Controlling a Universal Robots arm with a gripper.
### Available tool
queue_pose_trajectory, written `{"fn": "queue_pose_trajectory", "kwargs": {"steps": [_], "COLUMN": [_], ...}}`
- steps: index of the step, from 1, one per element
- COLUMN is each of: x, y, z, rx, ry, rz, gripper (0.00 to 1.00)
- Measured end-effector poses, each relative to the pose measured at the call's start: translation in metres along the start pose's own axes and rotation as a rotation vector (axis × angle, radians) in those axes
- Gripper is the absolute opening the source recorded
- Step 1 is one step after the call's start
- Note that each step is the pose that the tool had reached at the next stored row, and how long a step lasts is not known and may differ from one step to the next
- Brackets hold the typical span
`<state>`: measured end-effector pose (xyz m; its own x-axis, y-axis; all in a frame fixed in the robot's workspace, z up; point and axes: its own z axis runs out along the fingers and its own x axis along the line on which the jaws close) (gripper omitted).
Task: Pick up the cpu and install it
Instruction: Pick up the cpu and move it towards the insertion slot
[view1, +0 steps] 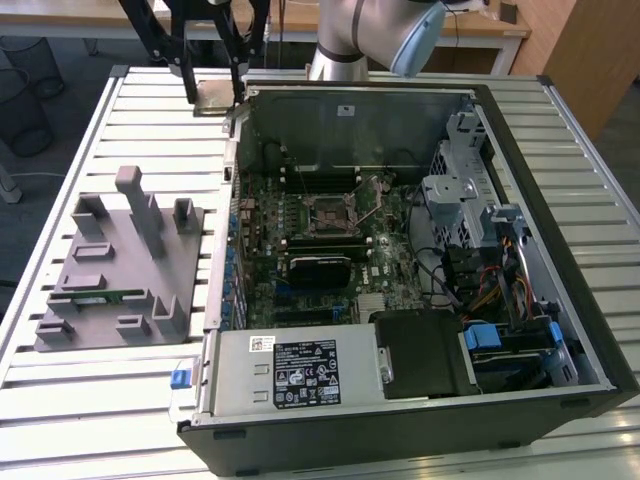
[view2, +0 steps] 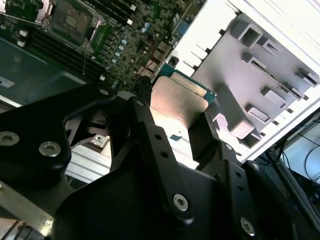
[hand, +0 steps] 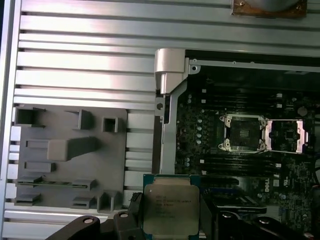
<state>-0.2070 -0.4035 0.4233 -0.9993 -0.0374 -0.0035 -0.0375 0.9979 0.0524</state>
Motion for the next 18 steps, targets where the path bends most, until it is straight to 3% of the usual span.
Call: {"fn": "queue_pose_trajectory", "kwargs": {"steps": [8, 18], "x": [-0.0127, -0.0485], "y": [0.0061, 0.0059], "z": [0.0010, 0.0013], "rx": [-0.0001, -0.0001], "ry": [0.0000, 0.0000], "rz": [0.000, 0.000], "gripper": [0.54, 0.54]}}
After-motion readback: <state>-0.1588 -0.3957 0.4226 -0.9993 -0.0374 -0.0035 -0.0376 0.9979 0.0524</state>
